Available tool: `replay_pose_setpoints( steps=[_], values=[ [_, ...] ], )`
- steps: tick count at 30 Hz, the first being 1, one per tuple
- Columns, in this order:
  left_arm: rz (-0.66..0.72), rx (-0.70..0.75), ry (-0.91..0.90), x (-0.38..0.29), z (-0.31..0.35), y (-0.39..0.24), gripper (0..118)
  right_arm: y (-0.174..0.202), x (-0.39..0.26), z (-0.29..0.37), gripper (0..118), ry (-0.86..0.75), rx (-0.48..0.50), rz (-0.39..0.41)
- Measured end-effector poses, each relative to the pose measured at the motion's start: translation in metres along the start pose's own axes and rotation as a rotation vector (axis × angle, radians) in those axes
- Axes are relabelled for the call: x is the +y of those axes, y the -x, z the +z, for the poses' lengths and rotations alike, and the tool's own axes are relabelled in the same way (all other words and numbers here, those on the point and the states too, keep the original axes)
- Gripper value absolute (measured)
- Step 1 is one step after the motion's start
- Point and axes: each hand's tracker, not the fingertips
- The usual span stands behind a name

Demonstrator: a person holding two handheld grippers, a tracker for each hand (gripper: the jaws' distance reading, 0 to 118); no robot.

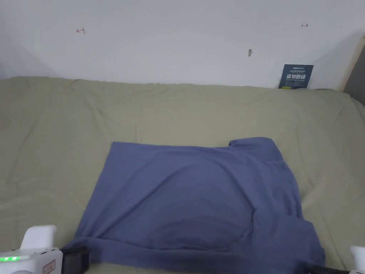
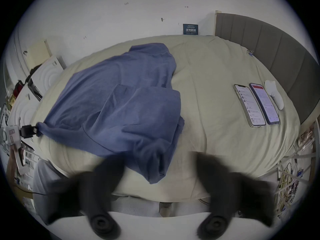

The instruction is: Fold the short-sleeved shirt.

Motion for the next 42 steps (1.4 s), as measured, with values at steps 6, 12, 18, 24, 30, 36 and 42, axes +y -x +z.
replay_pose_setpoints(
  steps=[6,12,18,24,30,36,42],
  values=[
    [-0.005,0.006,-0.04,0.001,0.036,0.008,115,0.011,-0.003,0.028,118,-0.063,0.024,-0.047],
    [0.009,0.014,-0.077,-0.01,0.066,0.019,0,0.029,-0.005,0.039,0,-0.12,-0.023,0.001],
    [0.048,0.009,-0.01,-0.021,0.05,0.029,0,0.035,-0.008,0.042,0,-0.105,-0.015,-0.005],
    [0.019,0.005,-0.026,-0.001,0.031,0.016,118,0.023,-0.005,0.041,0,-0.088,-0.012,-0.026],
    [-0.009,0.012,0.015,0.015,-0.01,0.004,116,0.017,-0.007,0.034,0,-0.071,-0.012,-0.046],
    [-0.01,0.006,0.054,0.009,-0.022,0.001,28,0.01,-0.009,0.024,0,-0.044,-0.012,-0.057],
    [-0.031,-0.044,0.03,0.006,-0.013,-0.01,4,0.01,-0.008,0.021,0,-0.033,0.002,-0.046]
  ],
)
